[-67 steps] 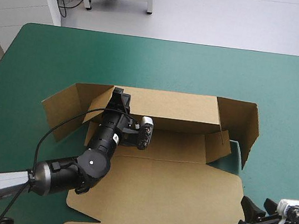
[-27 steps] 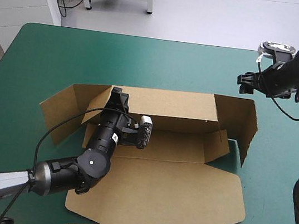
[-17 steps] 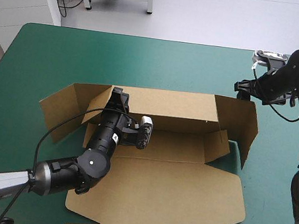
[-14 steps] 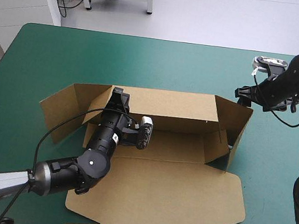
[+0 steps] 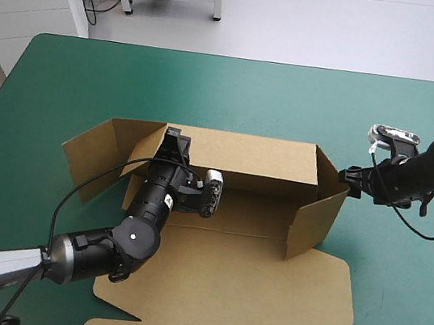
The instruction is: Fold the box
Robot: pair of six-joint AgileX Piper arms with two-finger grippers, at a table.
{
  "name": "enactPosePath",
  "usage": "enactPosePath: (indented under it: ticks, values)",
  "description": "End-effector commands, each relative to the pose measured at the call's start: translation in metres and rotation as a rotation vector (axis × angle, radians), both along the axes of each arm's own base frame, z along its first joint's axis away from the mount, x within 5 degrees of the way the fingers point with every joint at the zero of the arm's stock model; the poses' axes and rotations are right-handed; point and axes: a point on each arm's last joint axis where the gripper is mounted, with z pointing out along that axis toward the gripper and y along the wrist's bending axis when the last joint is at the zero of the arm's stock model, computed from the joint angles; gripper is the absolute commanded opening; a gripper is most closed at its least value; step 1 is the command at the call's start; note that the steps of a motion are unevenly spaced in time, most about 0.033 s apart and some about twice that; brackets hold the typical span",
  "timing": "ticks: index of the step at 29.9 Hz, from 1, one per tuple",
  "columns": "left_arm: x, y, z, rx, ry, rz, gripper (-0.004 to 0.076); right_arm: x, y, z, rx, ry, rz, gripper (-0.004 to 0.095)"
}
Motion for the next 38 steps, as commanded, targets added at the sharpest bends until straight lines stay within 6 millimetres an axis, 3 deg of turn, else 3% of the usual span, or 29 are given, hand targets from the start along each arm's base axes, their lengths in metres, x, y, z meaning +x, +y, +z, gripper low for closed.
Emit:
enactPosePath:
  ticks: [1, 8, 14, 25, 38]
  values:
    - [-0.002, 0.002, 0.017, -0.032, -0.060, 0.007, -0.0010, -0.013, 0.002, 0.009, 0.040, -0.130, -0.017, 0.0714]
    - [-0.002, 0.002, 0.017, -0.033, -0.058, 0.006, -0.0010, -0.043, 0.010, -0.009, 0.099, -0.195, 0.032, 0.0714]
    - [-0.002, 0.002, 0.017, -0.051, -0.054, 0.011, -0.0010, -0.070, 0.011, -0.009, 0.067, -0.278, 0.062, 0.0714]
    - [-0.002, 0.003, 0.017, -0.054, -0.059, 0.022, -0.0010, -0.074, 0.012, 0.033, 0.105, -0.371, 0.017, 0.0714]
    - [-0.002, 0.003, 0.017, -0.054, -0.060, 0.024, -0.0010, -0.095, 0.016, 0.018, 0.123, -0.289, 0.054, 0.0714]
